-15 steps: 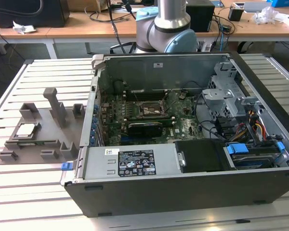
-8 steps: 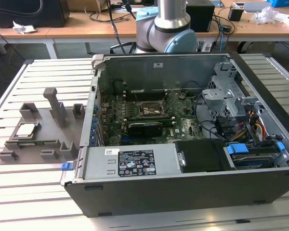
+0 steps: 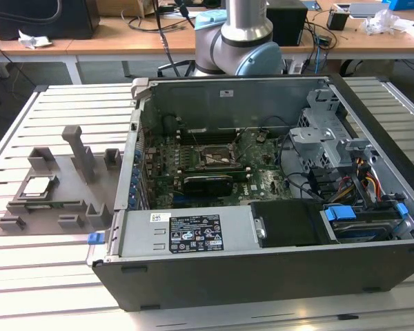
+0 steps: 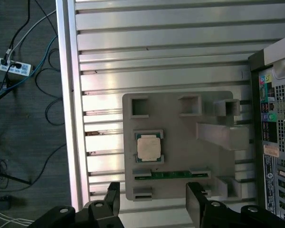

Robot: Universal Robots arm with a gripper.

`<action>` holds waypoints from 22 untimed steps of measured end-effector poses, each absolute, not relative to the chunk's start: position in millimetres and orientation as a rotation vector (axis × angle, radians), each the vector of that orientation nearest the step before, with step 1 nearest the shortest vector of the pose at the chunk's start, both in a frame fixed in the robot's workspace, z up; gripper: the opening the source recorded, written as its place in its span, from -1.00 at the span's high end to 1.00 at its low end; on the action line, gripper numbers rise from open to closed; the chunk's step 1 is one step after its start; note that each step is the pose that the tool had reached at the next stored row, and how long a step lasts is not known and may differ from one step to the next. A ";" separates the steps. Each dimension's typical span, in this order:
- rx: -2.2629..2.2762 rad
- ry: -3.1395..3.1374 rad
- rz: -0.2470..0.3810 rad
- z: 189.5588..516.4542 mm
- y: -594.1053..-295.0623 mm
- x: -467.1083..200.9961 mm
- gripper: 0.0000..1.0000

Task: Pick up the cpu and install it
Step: 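Pick up the cpu and move it towards the insertion slot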

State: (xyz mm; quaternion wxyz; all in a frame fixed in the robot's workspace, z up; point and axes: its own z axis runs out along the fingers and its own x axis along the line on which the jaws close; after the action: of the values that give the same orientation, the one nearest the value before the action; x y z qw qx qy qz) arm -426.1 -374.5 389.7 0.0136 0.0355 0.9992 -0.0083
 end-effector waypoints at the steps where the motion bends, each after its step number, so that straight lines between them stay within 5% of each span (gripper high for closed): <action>1: 0.103 3.112 -0.045 389.7 -374.5 -426.1 -0.33; 22: 0.009 3.112 -0.053 376.1 -374.4 -425.9 -0.33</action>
State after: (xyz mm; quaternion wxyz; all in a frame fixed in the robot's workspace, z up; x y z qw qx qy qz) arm -425.9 -374.4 376.1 0.0143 0.0030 0.9997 -0.0172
